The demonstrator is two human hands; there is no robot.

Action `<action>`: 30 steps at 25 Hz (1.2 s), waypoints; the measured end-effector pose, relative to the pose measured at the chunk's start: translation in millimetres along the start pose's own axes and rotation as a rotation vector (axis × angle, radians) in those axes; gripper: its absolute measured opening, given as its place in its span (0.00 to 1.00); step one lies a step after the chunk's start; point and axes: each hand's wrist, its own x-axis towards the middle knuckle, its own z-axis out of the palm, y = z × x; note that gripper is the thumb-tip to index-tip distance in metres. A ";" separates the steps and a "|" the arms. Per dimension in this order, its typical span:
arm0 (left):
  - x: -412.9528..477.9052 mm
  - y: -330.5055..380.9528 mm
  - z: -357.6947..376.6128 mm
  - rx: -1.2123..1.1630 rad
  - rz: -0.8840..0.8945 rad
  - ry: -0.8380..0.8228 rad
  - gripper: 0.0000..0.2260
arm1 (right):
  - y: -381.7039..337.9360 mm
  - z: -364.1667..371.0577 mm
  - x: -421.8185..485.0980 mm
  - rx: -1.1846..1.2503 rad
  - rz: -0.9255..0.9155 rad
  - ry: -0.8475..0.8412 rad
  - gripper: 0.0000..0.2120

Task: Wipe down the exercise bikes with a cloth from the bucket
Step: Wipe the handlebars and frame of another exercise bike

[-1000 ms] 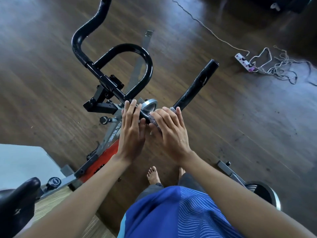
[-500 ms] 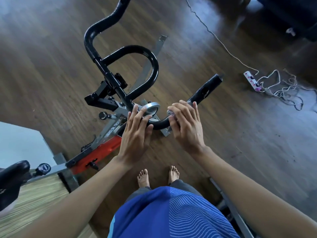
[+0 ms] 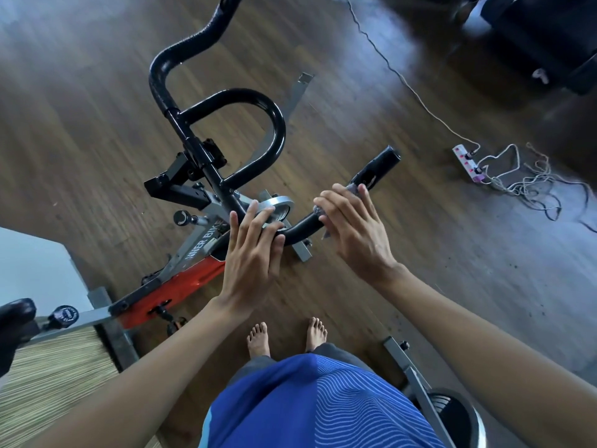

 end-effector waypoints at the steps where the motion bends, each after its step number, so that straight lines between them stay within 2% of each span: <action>1: 0.2 0.7 0.2 0.005 0.001 -0.005 0.18 | 11.1 -3.8 3.1 -0.043 -0.011 0.009 0.13; 6: -0.8 -3.3 -4.1 0.033 0.035 -0.018 0.17 | 45.7 -23.5 16.5 -0.164 -0.027 0.073 0.14; 11: -1.4 -3.2 -5.2 0.047 0.042 -0.019 0.16 | 39.2 -25.9 30.0 -0.133 0.151 0.147 0.13; 14: -1.9 -4.4 -6.3 0.022 0.044 -0.030 0.17 | 26.9 -18.1 14.0 -0.120 0.085 0.046 0.13; 16: -0.7 -5.5 -7.0 0.023 0.048 -0.033 0.17 | 37.4 -23.3 18.5 -0.169 0.042 0.040 0.14; 19: -1.4 -6.8 -7.7 0.010 0.044 -0.046 0.17 | 23.9 -16.3 19.5 -0.142 0.153 0.083 0.13; 22: -1.1 -6.4 -9.3 -0.005 0.049 -0.058 0.17 | -6.7 -0.2 1.5 -0.088 0.100 -0.035 0.13; 24: -0.2 -7.9 -10.6 -0.002 0.060 -0.057 0.17 | 8.2 -10.2 6.5 -0.116 0.078 -0.073 0.15; 27: -1.2 -8.2 -10.6 0.017 0.073 -0.054 0.16 | 39.7 -27.6 26.2 -0.194 0.179 0.042 0.15; 30: -1.6 -9.3 -9.2 0.006 0.068 -0.065 0.15 | 24.3 -19.1 20.9 -0.136 0.221 0.118 0.15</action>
